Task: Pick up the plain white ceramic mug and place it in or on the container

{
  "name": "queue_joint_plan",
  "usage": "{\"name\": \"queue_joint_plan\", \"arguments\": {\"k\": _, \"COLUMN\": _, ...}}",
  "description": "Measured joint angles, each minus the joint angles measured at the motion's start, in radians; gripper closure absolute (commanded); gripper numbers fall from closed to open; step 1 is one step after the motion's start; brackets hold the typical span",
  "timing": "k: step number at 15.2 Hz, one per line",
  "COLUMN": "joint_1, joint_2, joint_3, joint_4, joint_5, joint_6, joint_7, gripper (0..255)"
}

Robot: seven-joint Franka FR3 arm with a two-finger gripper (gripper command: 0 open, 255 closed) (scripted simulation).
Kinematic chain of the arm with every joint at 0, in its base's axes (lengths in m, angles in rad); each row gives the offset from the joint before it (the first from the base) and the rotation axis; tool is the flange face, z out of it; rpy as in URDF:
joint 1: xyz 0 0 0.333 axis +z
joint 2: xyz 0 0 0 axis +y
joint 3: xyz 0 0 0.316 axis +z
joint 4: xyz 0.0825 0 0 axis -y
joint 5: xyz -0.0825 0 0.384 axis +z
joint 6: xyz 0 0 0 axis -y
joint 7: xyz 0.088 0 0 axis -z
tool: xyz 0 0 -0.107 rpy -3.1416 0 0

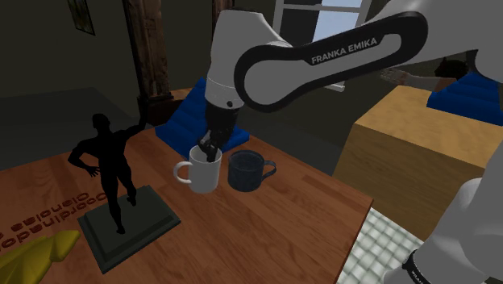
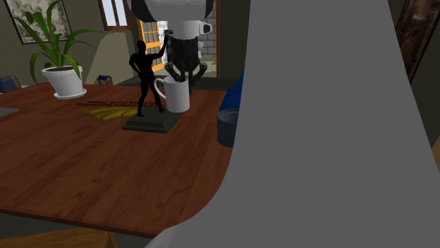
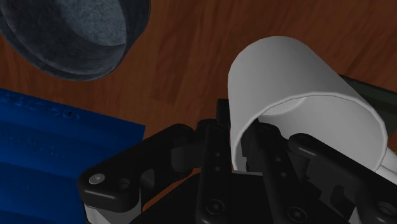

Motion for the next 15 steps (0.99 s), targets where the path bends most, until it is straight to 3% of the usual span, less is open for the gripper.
{"name": "queue_joint_plan", "arguments": {"k": 9, "joint_1": -0.002, "joint_2": -0.022, "joint_3": 0.001, "joint_4": 0.096, "joint_5": 0.015, "joint_6": -0.115, "joint_7": -0.012, "gripper": 255}}
{"name": "queue_joint_plan", "arguments": {"k": 15, "joint_1": -0.068, "joint_2": -0.098, "joint_3": -0.052, "joint_4": 0.046, "joint_5": 0.075, "joint_6": -0.134, "joint_7": -0.149, "gripper": 255}}
